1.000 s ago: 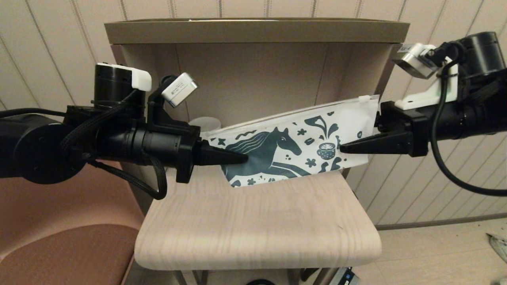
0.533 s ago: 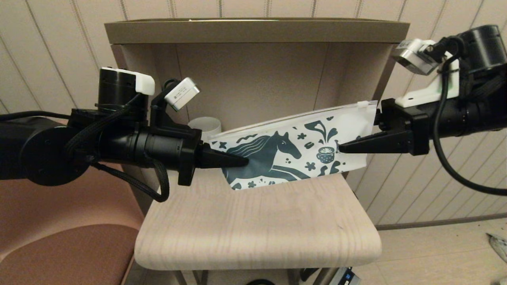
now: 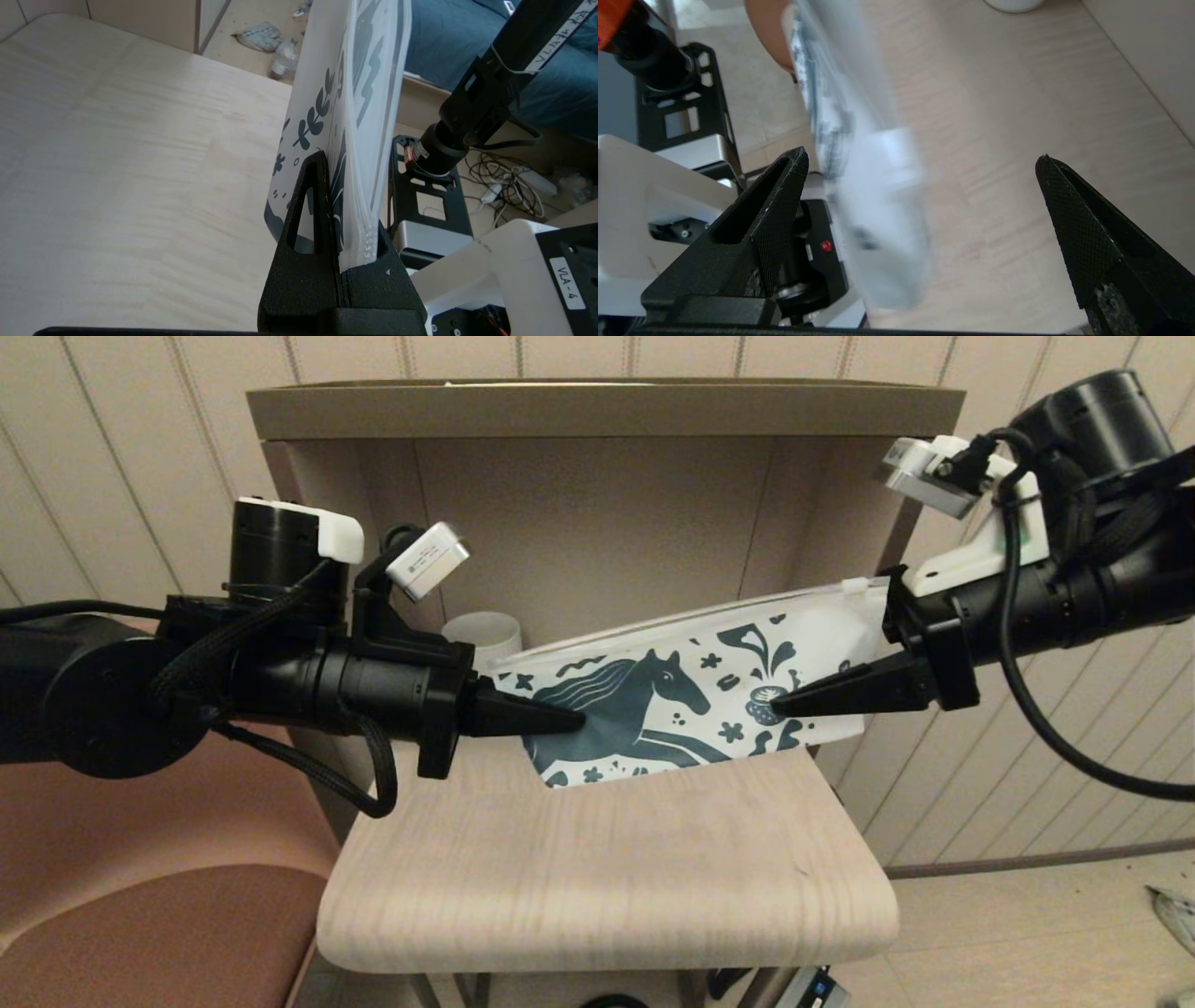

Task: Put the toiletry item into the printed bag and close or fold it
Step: Hand it to the other hand

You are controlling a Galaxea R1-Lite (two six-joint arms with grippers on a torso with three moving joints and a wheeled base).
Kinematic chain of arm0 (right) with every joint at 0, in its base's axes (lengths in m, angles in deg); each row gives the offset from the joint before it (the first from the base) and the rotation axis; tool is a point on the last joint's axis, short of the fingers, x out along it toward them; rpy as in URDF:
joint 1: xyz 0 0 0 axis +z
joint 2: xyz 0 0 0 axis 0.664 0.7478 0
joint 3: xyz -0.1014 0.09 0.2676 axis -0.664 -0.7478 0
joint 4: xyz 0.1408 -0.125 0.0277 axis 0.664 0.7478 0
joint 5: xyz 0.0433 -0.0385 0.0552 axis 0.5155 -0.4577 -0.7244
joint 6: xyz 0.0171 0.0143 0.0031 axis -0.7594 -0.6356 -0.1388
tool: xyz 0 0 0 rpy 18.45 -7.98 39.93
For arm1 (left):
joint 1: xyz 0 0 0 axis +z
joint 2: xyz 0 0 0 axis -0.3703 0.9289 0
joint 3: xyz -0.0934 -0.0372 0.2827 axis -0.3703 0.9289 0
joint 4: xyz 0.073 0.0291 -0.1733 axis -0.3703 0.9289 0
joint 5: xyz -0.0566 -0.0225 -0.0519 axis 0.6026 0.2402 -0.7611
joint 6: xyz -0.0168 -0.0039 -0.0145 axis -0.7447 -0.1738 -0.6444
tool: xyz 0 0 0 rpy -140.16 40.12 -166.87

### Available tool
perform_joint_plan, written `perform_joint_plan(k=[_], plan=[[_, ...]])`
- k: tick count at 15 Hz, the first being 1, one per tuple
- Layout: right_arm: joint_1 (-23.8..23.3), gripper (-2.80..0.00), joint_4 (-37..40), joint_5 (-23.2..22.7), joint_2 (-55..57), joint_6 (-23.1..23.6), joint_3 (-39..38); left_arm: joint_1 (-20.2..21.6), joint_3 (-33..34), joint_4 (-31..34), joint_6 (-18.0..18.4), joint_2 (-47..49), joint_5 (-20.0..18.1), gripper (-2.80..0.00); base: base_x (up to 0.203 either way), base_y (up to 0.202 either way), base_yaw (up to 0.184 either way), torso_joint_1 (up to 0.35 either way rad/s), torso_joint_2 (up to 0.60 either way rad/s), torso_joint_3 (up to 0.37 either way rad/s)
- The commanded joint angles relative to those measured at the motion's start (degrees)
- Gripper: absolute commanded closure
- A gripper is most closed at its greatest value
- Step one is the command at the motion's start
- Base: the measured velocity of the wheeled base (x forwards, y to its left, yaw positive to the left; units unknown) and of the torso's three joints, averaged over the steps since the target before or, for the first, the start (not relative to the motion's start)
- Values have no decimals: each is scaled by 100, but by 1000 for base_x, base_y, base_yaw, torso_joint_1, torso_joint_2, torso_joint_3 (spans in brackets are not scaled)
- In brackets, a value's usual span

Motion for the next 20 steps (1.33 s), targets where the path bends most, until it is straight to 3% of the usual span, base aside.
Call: perform_joint_plan(k=[1,13,14,20], plan=[[23,-280,22,8,53,18,65,-1,-2,-6,5,-16,-32,0,0,0,0,0,0,0],[6,-280,14,-1,71,27,74,-1,33,-23,14,-17,-32,0,0,0,0,0,0,0],[6,0,5,-1,80,27,65,-1,33,-23,14,-14,-32,0,0,0,0,0,0,0],[-56,0,22,-1,-60,27,5,-1,42,-16,14,18,-32,0,0,0,0,0,0,0]])
